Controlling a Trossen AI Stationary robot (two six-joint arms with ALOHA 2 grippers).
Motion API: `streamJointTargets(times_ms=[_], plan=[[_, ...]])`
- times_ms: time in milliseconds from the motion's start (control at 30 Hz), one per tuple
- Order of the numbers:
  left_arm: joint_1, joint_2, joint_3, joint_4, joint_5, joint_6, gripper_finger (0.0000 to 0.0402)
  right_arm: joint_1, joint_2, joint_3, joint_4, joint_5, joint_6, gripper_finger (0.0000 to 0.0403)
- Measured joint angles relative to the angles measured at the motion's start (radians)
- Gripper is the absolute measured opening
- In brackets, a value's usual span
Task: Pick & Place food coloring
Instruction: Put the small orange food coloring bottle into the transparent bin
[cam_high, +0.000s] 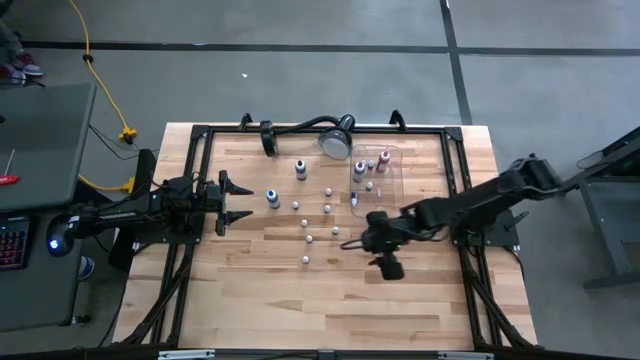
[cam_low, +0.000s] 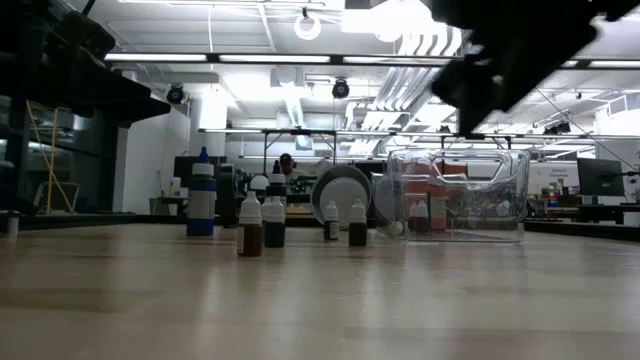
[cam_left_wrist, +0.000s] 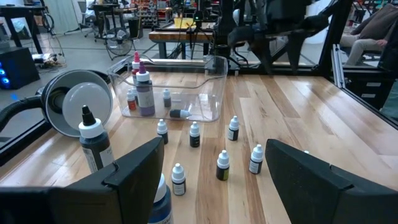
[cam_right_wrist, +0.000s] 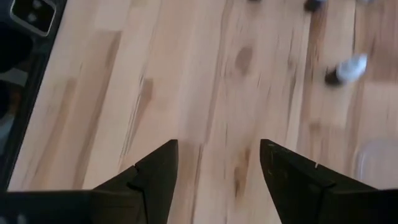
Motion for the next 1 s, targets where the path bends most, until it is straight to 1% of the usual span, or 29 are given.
streamJointTargets(times_ms=[200, 400, 800, 1000], plan=[[0.0, 0.0, 0.0, 0.0, 0.0, 0.0, 0.0278, -0.055, 0.177, 0.18, -0.033, -0.031, -0.068, 0.0216], [0.0, 0.0, 0.0, 0.0, 0.0, 0.0, 0.0278, -0.091, 0.316, 0.326, -0.054, -0.085, -0.169, 0.0216], [0.0, 0.0, 0.0, 0.0, 0.0, 0.0, 0.0278, -0.109, 0.494, 0.524, -0.06, -0.089, -0.35, 0.0216], [0.0, 0.0, 0.0, 0.0, 0.0, 0.0, 0.0278, -0.112, 0.58, 0.628, -0.103, -0.065, -0.392, 0.0216]])
